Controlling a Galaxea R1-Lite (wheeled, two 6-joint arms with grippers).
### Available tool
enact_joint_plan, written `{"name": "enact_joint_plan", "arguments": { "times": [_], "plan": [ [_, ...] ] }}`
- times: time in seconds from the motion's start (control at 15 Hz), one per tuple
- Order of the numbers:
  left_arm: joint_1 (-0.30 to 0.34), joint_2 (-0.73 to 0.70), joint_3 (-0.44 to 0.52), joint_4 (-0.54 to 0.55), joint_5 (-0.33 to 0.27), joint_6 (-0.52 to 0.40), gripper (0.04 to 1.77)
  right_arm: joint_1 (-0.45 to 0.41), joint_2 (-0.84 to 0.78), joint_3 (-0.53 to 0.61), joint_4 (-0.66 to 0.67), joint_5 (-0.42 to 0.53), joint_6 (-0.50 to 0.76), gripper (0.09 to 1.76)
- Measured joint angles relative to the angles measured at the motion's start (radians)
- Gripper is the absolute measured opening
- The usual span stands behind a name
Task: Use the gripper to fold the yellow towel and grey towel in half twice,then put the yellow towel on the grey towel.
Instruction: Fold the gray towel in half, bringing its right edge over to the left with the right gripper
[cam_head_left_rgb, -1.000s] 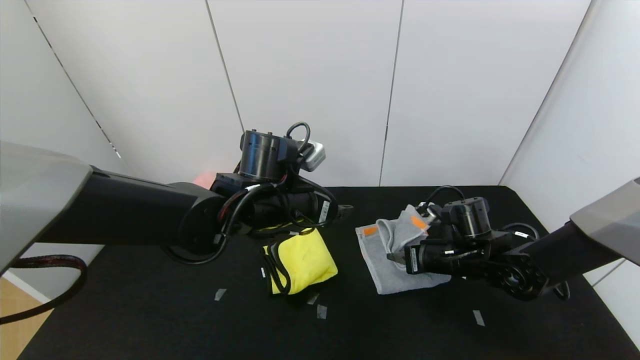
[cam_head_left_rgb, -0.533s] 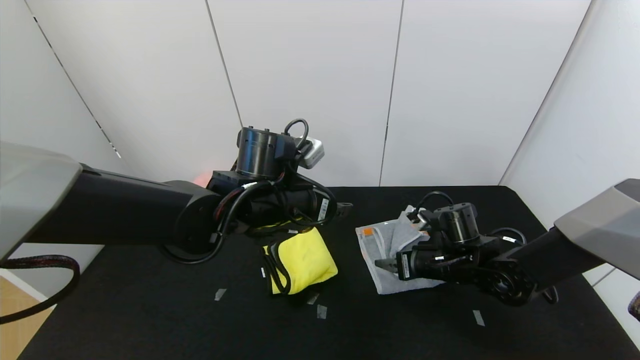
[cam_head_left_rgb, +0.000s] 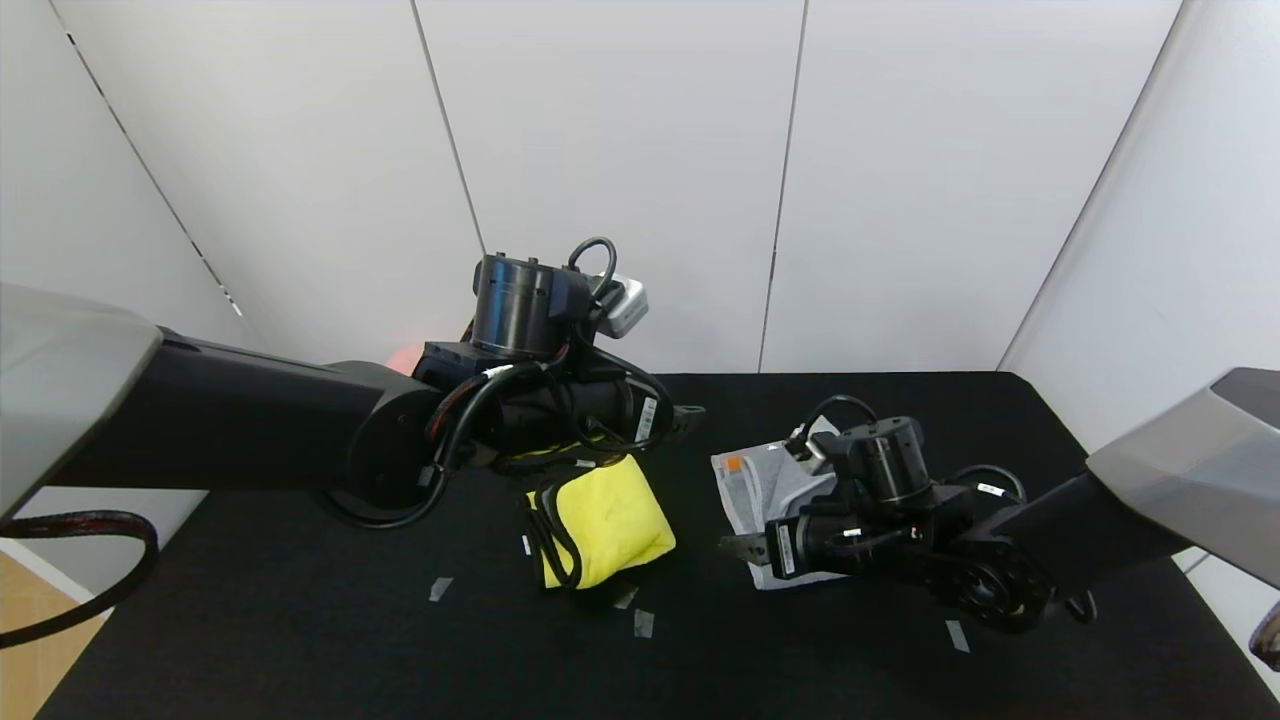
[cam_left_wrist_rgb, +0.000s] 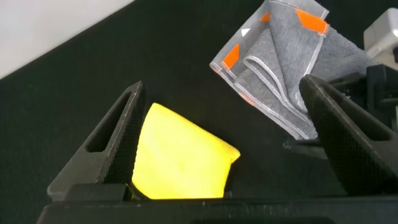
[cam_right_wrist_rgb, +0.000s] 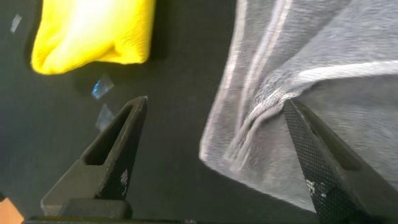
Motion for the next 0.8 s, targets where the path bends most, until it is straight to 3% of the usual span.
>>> {"name": "enact_joint_plan", "arguments": {
  "times": [0.47,0.8],
  "plan": [
    [0.000,0.001,0.000,0.000,0.000,0.000,1.72,0.010,-0.050,0.000,-0.001,-0.010,0.000,1.66],
    [-0.001,0.001,0.002,0.000,0.000,0.000,1.72,-0.036,-0.163,0.005,-0.001,-0.023,0.001,1.68]
  ]
}}
